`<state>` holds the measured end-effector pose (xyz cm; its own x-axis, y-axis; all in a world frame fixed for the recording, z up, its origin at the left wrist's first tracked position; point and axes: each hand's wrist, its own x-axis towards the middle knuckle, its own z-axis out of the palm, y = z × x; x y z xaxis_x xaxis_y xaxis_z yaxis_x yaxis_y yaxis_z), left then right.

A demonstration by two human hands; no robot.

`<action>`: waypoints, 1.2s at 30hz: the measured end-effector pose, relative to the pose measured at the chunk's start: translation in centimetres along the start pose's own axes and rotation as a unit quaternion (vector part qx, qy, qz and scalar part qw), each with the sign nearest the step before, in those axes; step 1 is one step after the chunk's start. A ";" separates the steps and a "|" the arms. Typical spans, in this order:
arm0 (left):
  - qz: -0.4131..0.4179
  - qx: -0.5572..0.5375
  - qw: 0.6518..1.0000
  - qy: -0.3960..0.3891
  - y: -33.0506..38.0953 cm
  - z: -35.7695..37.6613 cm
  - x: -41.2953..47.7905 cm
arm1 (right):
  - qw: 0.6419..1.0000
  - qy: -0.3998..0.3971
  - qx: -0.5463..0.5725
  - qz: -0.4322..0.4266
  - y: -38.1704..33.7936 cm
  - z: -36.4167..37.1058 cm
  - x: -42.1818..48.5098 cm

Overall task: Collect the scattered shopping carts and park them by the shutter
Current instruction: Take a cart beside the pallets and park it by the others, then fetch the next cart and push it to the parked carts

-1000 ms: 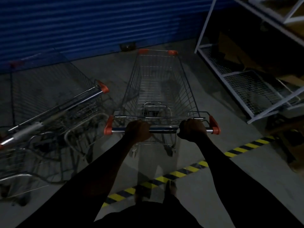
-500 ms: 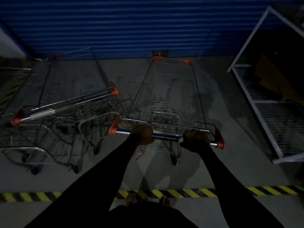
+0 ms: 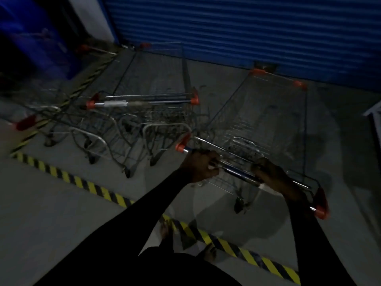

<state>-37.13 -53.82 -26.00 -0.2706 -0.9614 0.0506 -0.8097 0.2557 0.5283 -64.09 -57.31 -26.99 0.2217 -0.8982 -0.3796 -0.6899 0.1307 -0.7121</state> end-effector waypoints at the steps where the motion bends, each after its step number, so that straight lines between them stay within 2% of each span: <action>1: -0.004 -0.034 0.999 0.035 -0.8 -0.7 -1.0 | 0.999 0.014 0.041 -0.012 -2.0 0.6 0.3; 3: -0.034 -0.106 0.988 0.102 -2.0 -2.8 -3.2 | 0.993 0.014 0.095 -0.063 -6.5 2.1 0.8; 5: -0.099 -0.190 0.968 0.128 -2.9 -5.6 -5.7 | 0.990 -0.016 0.098 -0.098 -11.0 4.4 1.1; 8: -0.202 -0.325 0.911 0.154 -5.0 -9.0 -10.3 | 0.978 -0.084 0.138 -0.132 -17.1 9.0 0.9; 11: -0.278 -0.450 0.819 0.222 -7.4 -12.3 -15.5 | 0.959 -0.154 0.192 -0.142 -23.1 14.4 0.3; 13: -0.309 -0.532 0.739 0.277 -8.9 -15.1 -19.0 | 0.943 -0.199 0.234 -0.132 -27.0 18.2 -0.5; 15: -0.311 -0.605 0.657 0.325 -10.3 -17.9 -23.0 | 0.926 -0.229 0.274 -0.118 -30.7 21.9 -1.7; 16: -0.297 -0.624 0.632 0.350 -11.3 -19.0 -25.2 | 0.916 -0.247 0.294 -0.113 -32.6 23.8 -2.4; 20: -0.234 -0.655 0.562 0.447 -15.3 -22.7 -34.4 | 0.876 -0.323 0.345 -0.099 -39.8 31.9 -5.1; 25: -0.206 -0.639 0.504 0.544 -18.8 -27.0 -45.1 | 0.845 -0.420 0.318 -0.094 -48.0 41.6 -9.0; 30: -0.219 -0.595 0.447 0.631 -21.0 -28.9 -54.7 | 0.808 -0.517 0.257 -0.117 -53.9 50.9 -13.3; 36: -0.231 -0.546 0.385 0.707 -23.6 -30.3 -61.6 | 0.768 -0.598 0.190 -0.127 -58.4 59.7 -16.0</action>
<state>14.43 -3.68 -15.87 0.9505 -0.1691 -0.2606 0.3100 0.5714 0.7599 13.72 -25.49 -14.57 0.9476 0.0843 -0.3083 -0.3184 0.3323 -0.8878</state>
